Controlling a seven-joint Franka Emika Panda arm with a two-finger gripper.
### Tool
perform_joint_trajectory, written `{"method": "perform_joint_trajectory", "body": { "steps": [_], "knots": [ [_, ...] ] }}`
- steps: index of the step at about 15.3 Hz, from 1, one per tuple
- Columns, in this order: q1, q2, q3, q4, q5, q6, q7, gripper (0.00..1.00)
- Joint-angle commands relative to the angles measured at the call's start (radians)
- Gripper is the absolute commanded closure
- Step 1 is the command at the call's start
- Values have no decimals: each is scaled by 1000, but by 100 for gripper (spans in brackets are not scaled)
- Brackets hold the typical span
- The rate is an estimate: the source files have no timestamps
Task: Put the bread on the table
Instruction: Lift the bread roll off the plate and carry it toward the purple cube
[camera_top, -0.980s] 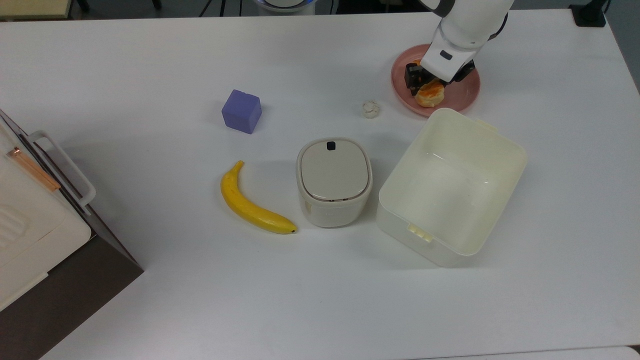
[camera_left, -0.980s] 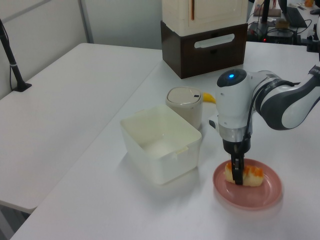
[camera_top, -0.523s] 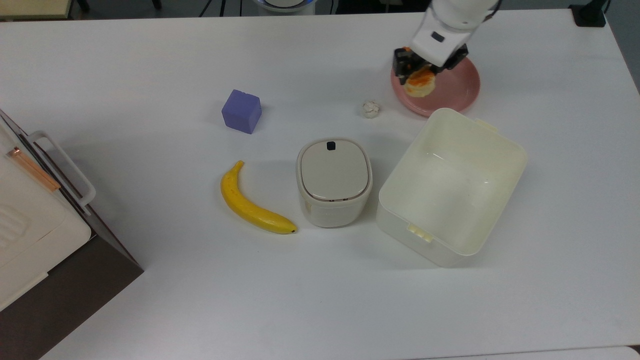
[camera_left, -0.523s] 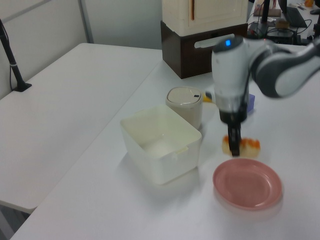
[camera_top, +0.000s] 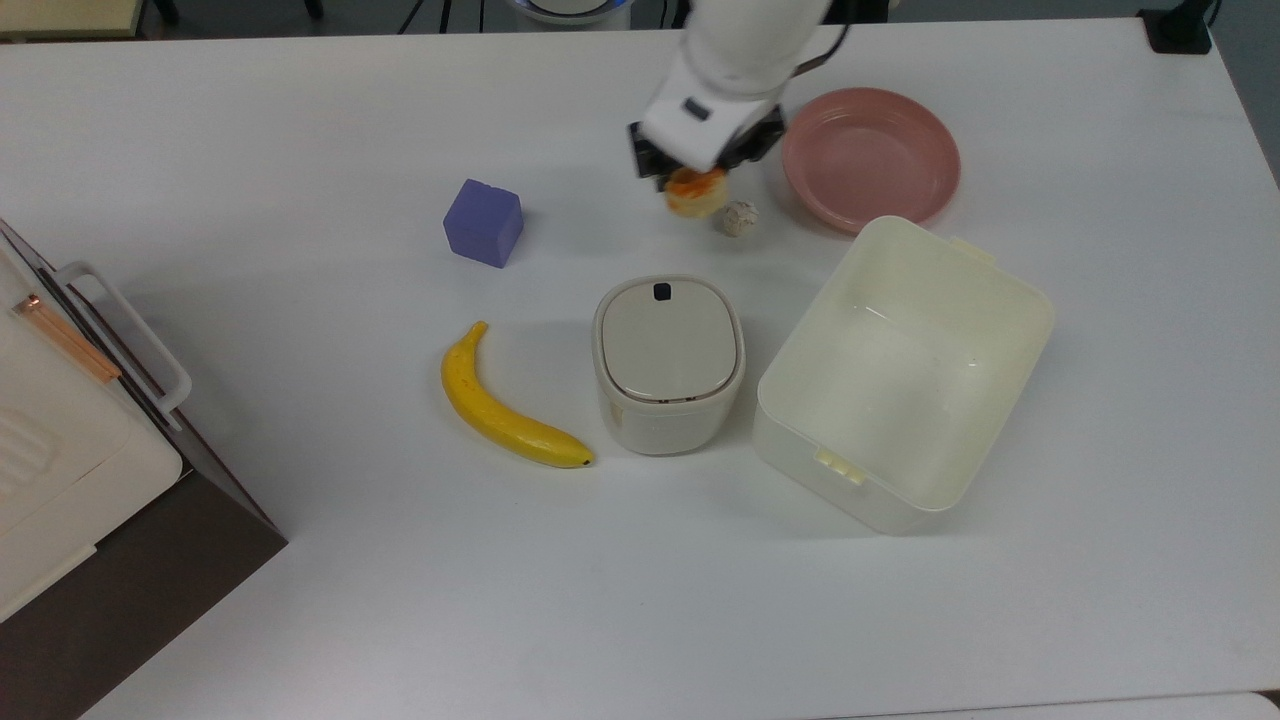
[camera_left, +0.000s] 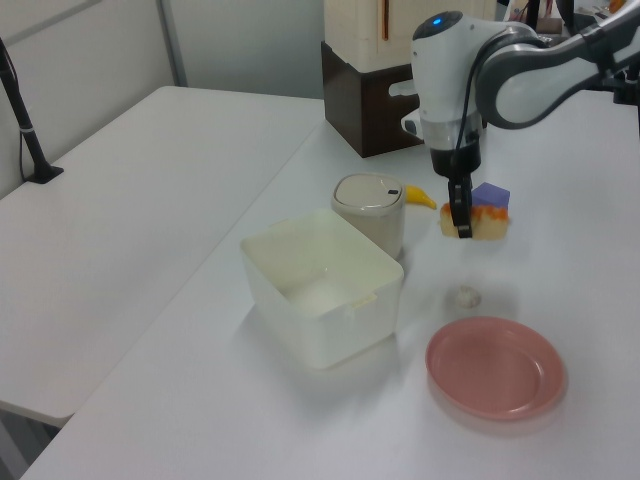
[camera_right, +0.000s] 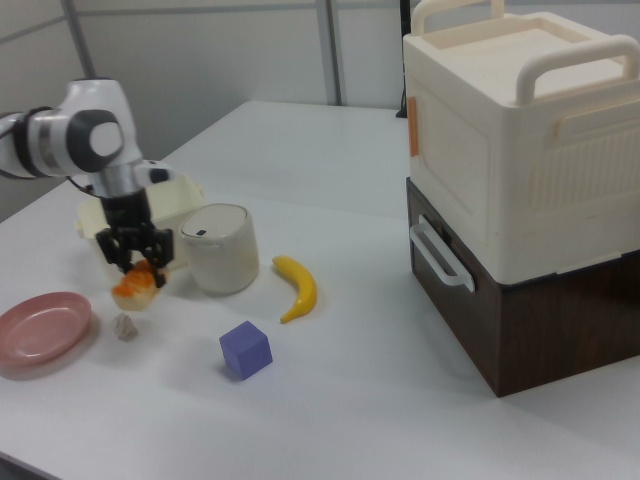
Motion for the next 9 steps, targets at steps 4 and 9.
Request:
{"method": "perform_joint_trajectory", "body": {
  "steps": [4,9],
  "knots": [
    [-4,37,-87,-51,-39,47,-50,0],
    [-2,15,-119,10,-32,40,-36,0]
  ]
}}
